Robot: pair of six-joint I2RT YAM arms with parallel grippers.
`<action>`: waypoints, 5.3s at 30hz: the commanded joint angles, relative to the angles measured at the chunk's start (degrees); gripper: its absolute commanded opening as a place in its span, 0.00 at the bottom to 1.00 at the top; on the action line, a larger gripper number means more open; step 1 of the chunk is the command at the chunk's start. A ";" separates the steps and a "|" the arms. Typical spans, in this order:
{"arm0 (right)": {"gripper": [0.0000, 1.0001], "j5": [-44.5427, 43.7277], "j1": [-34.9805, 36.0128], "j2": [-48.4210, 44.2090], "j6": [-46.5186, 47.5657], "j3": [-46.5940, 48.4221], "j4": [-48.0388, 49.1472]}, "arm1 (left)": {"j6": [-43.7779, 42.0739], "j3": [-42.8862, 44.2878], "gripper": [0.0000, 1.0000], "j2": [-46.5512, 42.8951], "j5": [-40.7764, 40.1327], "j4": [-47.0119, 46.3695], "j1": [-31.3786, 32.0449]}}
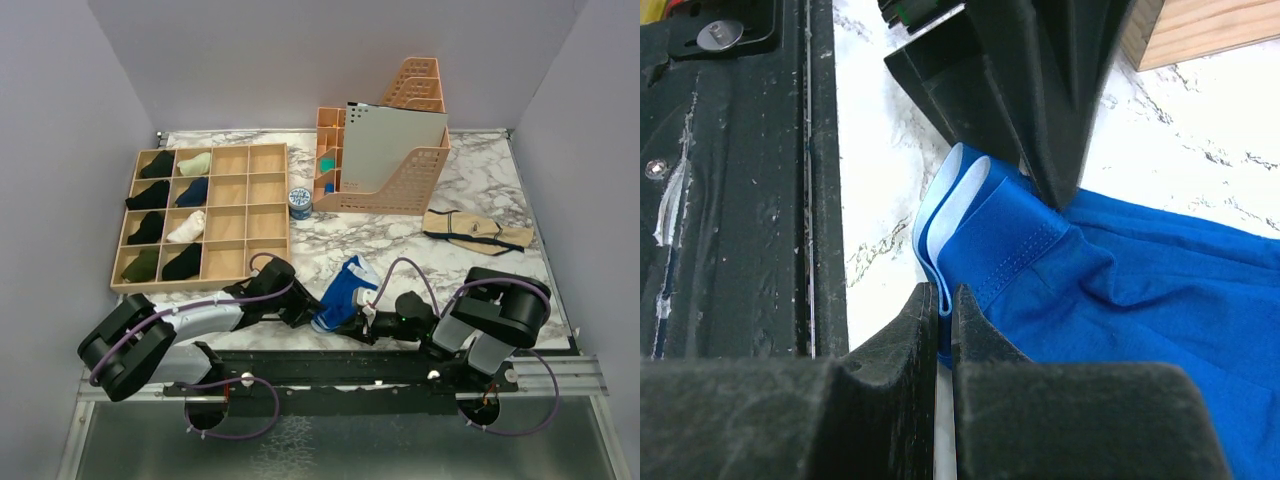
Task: Roll the underwear
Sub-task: Roll the underwear to the center of the board.
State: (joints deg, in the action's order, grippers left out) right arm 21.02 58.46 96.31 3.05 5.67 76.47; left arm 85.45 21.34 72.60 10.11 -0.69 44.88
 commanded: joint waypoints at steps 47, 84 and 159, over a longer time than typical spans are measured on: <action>0.36 -5.04 2.02 -15.15 -0.74 2.60 -20.56 | -0.81 0.07 0.00 -3.03 -8.22 8.32 4.70; 0.79 -44.84 24.84 -2.99 43.95 13.92 -23.27 | -4.29 2.94 0.00 -2.97 7.08 11.21 -7.65; 0.01 -0.26 -9.04 7.89 -43.48 15.96 -26.33 | -31.35 -9.92 0.85 -24.01 2.84 -0.31 -8.08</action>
State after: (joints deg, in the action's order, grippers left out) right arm 17.12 51.96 102.00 -38.48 19.68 63.07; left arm 58.02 10.13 44.99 12.78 -3.57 36.86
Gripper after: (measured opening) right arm 0.046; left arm 0.857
